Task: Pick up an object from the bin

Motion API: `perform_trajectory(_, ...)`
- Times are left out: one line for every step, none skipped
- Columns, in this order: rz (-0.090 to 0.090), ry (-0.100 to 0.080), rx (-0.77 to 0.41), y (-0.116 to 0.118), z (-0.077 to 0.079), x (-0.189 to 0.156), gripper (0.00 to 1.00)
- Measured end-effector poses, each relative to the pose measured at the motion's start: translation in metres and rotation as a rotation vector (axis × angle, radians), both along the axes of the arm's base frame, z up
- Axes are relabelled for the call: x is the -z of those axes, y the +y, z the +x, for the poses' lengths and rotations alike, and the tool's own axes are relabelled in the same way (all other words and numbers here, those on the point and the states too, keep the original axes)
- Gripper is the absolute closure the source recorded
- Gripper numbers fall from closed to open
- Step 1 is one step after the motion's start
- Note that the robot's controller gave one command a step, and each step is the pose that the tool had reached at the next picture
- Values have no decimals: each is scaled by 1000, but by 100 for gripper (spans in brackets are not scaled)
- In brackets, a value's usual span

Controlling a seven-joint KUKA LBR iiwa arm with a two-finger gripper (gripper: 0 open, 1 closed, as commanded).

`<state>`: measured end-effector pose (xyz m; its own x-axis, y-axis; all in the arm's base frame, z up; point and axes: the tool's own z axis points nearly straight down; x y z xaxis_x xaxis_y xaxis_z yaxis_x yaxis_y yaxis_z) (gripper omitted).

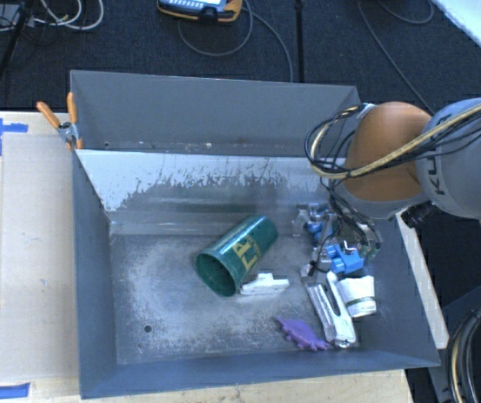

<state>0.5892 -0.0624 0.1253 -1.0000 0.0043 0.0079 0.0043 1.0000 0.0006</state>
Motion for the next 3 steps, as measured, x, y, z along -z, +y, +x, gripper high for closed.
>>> perform_trajectory(-1,-7,-1,0,1,-5,0)
perform_trajectory(-2,-8,-58,18,-13,18,0)
perform_trajectory(0,-6,-78,60,-6,44,0)
